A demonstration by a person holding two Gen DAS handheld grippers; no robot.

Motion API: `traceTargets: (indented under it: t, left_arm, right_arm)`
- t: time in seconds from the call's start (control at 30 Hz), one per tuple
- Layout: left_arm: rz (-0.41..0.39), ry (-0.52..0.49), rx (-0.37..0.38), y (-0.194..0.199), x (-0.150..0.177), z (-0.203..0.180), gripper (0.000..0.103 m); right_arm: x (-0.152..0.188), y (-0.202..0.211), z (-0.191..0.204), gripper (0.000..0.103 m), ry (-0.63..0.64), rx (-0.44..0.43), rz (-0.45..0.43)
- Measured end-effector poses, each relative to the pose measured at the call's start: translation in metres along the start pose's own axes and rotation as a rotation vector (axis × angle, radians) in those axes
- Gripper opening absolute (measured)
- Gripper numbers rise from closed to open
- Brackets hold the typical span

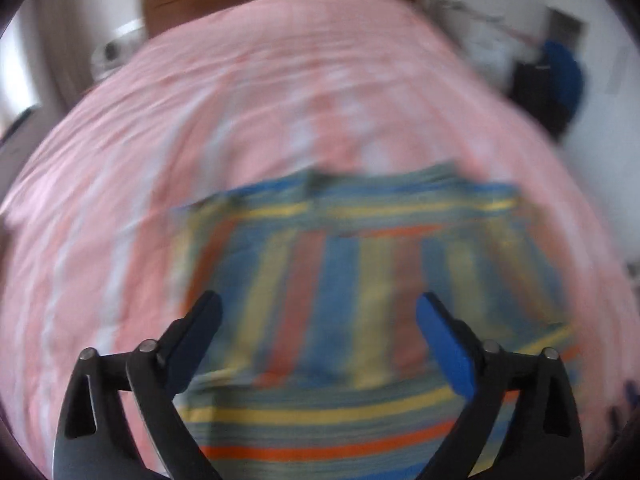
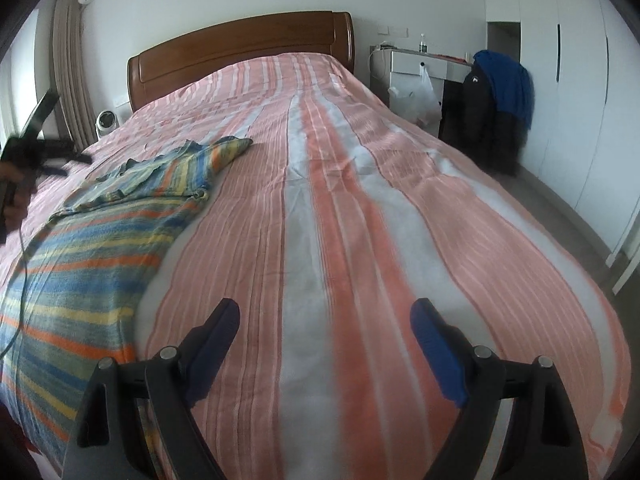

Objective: Fold small clothes

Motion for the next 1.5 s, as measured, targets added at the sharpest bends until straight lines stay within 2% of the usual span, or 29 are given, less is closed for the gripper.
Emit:
traceTargets:
  t: [0.1,0.17,0.3,0.4,0.47,0.53,0.6,0.67,0.77,0.87,1.0,1.2,1.5]
  left_arm:
    - [0.137,-0.005,-0.096,-0.034,0.035,0.027,0.095]
    - [0.102,0.064,-0.057,-0.022,0.045,0.042,0.095]
    - [-0.002,0.228,0.052,0.039,0.060,0.072,0.095]
    - [-0.038,0.248,0.045,0.077,0.068,0.096,0.097]
    - [-0.027,0.206,-0.015,0.097,0.073,0.111,0.098]
    - [-0.009,0.134,-0.113,0.111,0.081,0.127,0.099]
    - [0.000,0.064,-0.221,0.110,0.090,0.137,0.101]
    - [0.002,0.048,-0.257,0.097,0.105,0.144,0.101]
    - [-0.003,0.116,-0.196,0.064,0.136,0.149,0.101]
    - [-0.017,0.183,-0.178,0.041,0.163,0.154,0.101]
    - [-0.159,0.237,-0.144,0.040,0.183,0.157,0.102]
    - [-0.171,0.244,-0.127,0.036,0.183,0.158,0.103]
    - [-0.185,0.241,-0.135,0.035,0.185,0.158,0.103]
  right_arm:
    - [0.001,-0.003,0.004,0.086,0.002,-0.011,0.010]
    - [0.002,-0.002,0.006,0.086,0.015,-0.007,0.008]
    - [-0.002,0.005,0.004,0.086,0.025,0.011,-0.024]
    - [-0.007,0.008,0.004,0.086,0.024,0.022,-0.047]
    - [-0.008,0.007,0.005,0.086,0.021,0.024,-0.047]
    - [-0.007,0.005,0.008,0.086,0.032,0.030,-0.040]
    - [-0.005,0.004,0.011,0.086,0.044,0.033,-0.035]
    - [-0.005,0.003,0.016,0.086,0.051,0.031,-0.035]
    - [-0.006,0.005,0.024,0.086,0.071,0.030,-0.046]
    - [-0.005,0.006,0.028,0.086,0.095,0.038,-0.053]
    - [-0.004,0.007,0.026,0.087,0.108,0.042,-0.052]
    - [-0.005,-0.004,0.012,0.086,0.039,0.074,-0.030]
    - [0.004,-0.015,0.014,0.087,0.061,0.076,0.008]
Point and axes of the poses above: each gripper's, at about its wrist camera, not at the fingertips, and y roughly against the way its jaws point, z to its left, x to its underside, the point moved 6 cm from there along -y, roughly the way its jaws point, and after that the axes turned 4 degrees about -y, right-handed, at the moved point
